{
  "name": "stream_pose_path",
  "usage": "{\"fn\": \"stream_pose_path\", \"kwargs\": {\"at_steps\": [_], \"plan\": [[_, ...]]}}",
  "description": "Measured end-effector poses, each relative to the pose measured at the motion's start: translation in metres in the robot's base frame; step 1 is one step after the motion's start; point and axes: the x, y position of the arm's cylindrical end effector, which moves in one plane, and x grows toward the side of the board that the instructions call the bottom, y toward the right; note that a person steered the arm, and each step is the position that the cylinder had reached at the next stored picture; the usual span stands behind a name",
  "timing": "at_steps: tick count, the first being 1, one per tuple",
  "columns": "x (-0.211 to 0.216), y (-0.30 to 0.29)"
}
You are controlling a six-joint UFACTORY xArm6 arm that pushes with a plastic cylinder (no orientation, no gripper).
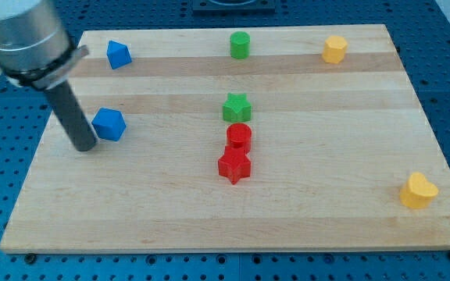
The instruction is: Move the blue cube to bottom center
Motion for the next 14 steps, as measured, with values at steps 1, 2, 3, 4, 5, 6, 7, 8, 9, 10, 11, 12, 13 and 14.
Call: {"fn": "stream_pose_path", "kwargs": {"at_steps": [1,2,3,4,5,6,7,8,9,10,11,12,13,14], "plan": [[-0.008,-0.043],[-0.063,-0.024],[-0.062,0.029],[-0.046,0.036],[-0.001,0.073],[0.046,0.132],[0.048,0.146],[0.048,0.146],[0.063,0.155],[0.068,0.159],[0.067,0.159],[0.064,0.152],[0.064,0.145],[0.077,0.145]]}}
